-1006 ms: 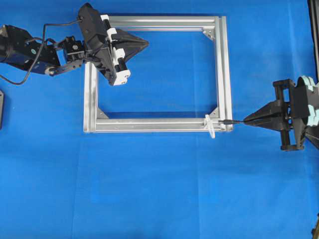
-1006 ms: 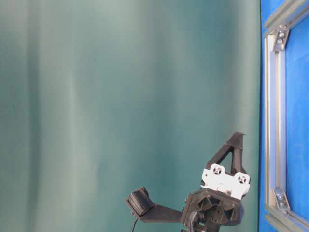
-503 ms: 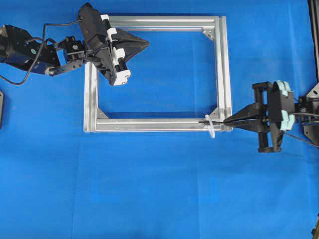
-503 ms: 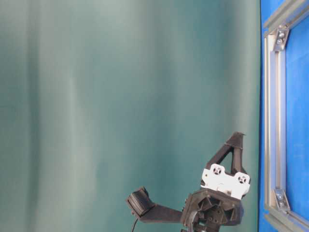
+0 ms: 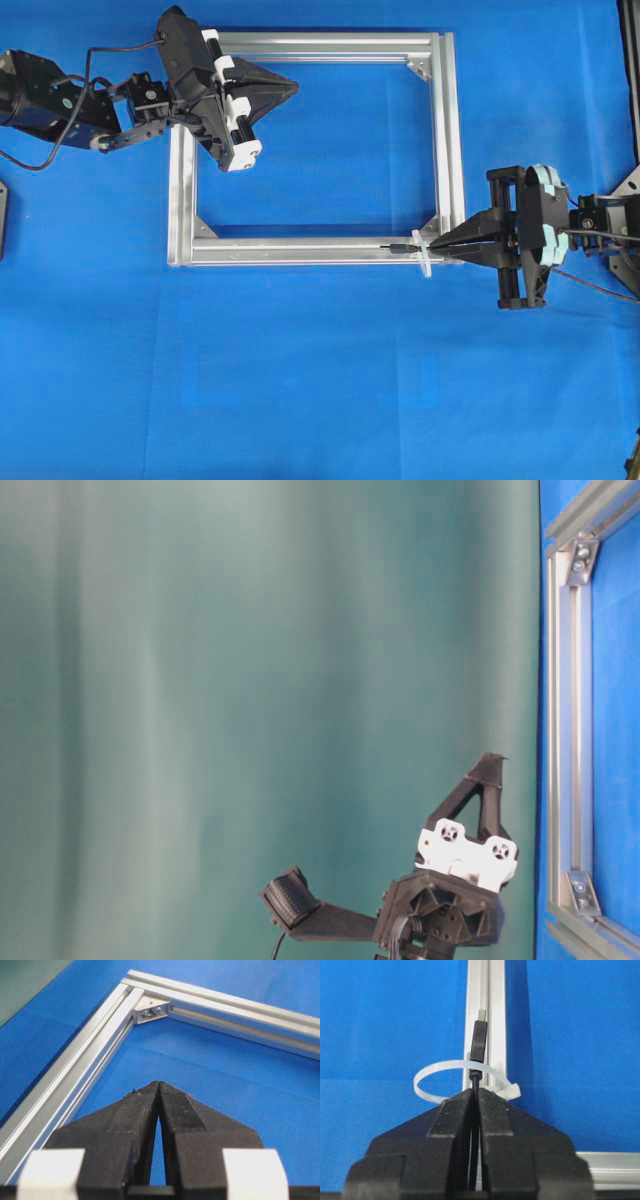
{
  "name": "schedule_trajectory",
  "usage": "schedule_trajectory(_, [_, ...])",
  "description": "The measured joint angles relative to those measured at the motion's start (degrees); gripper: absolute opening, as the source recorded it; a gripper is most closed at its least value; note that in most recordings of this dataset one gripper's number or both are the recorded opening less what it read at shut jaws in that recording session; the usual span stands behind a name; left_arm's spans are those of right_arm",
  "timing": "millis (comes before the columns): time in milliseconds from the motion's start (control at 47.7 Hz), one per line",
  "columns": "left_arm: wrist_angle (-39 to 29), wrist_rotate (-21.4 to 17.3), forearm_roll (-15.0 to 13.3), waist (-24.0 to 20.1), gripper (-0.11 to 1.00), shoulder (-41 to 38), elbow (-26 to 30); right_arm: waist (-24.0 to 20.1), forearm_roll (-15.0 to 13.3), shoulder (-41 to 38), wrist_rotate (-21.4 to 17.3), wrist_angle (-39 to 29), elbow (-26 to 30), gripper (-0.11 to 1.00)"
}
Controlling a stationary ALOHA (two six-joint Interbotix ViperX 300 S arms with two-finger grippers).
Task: Insert the wire through the string loop located on the right side.
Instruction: 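Move the left gripper toward the plug emerging from the loop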
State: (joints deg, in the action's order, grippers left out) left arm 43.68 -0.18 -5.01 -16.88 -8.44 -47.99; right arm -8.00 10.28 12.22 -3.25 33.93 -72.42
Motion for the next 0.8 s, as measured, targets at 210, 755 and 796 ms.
schedule_trajectory(210, [-0.09,0.53,-0.09,0.00,0.00,0.00,0.00,0.00,-0.09,-0.09,-0.09,0.00,0.09,-0.04])
schedule_trajectory(755, [-0.35,1.23,0.00,9.67,0.00,0.00,0.00,0.00,0.00,-0.09,0.00,0.00,0.09,-0.04])
schedule_trajectory(796, [-0.62,1.23,0.00,10.99,0.00,0.00,0.00,0.00,-0.09,-0.09,0.00,0.00,0.09,-0.04])
